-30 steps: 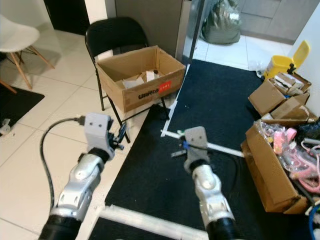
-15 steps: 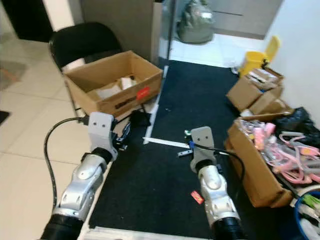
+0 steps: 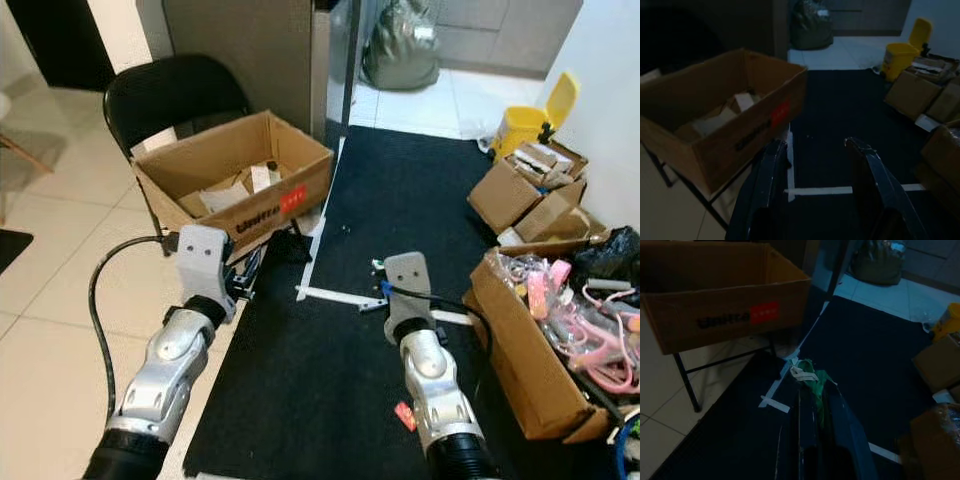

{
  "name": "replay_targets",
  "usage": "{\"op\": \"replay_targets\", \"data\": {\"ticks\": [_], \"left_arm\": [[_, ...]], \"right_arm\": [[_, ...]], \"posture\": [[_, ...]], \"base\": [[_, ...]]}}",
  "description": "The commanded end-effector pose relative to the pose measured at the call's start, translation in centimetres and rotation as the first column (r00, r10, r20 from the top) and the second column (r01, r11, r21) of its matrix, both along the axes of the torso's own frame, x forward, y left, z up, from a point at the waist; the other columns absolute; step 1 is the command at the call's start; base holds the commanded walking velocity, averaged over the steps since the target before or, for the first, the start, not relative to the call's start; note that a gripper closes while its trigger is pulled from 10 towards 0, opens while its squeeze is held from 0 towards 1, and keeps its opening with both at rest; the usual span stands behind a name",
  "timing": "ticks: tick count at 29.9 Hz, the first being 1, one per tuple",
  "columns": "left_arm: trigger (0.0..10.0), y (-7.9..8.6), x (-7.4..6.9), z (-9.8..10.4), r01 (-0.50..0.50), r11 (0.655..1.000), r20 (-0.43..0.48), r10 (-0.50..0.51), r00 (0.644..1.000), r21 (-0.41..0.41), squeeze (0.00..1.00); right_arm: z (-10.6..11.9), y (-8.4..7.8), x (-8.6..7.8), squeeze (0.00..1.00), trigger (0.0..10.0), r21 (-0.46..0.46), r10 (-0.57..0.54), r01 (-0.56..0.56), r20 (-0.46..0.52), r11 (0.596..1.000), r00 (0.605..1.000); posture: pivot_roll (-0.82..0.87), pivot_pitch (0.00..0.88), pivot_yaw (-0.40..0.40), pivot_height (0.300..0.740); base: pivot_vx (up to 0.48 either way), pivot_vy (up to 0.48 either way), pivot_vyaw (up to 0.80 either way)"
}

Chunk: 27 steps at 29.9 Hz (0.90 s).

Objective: Picking trash to rubbish bin

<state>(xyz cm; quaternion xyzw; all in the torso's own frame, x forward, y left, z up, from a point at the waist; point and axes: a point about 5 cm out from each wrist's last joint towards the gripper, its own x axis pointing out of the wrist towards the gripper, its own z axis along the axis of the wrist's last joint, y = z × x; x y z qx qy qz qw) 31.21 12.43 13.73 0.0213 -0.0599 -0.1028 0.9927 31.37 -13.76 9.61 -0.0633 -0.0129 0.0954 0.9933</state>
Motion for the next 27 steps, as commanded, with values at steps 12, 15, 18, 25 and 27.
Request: {"op": "replay_targets", "data": {"ticks": [12,15,18,25,27], "left_arm": [[10.0,0.09,-0.22,-0.40,-0.001,1.000,-0.015,0.001,1.000,0.015,0.00],[10.0,0.09,-0.26,-0.43,0.000,1.000,-0.015,0.000,1.000,0.015,0.00],[10.0,0.08,-0.28,-0.43,0.001,1.000,-0.014,-0.001,1.000,0.015,0.00],[10.0,0.07,-0.32,-0.44,0.005,1.000,-0.015,-0.004,1.000,0.017,0.00],[10.0,0.07,-0.34,-0.45,0.005,1.000,-0.015,-0.005,1.000,0.018,0.00]], "right_arm": [[-0.55,-0.06,-0.25,0.00,10.0,-0.012,0.005,-0.005,-0.020,1.000,1.000],[-0.58,-0.05,-0.25,0.00,10.0,-0.014,0.004,-0.004,-0.019,1.000,1.000],[-0.60,-0.04,-0.22,0.00,10.0,-0.016,0.001,-0.001,-0.019,1.000,1.000],[-0.59,-0.01,-0.21,0.00,10.0,-0.014,0.003,-0.003,-0.019,1.000,1.000],[-0.61,0.00,-0.23,0.00,10.0,-0.014,0.003,-0.003,-0.018,1.000,1.000]], "posture": [[-0.01,0.127,-0.041,0.740],[-0.01,0.121,-0.040,0.740],[-0.01,0.118,-0.041,0.740],[-0.01,0.111,-0.039,0.740],[-0.01,0.110,-0.039,0.740]], "base": [[0.322,0.000,0.00],[0.322,0.000,0.00],[0.325,0.000,0.00],[0.324,0.000,0.00],[0.322,0.000,0.00]]}}
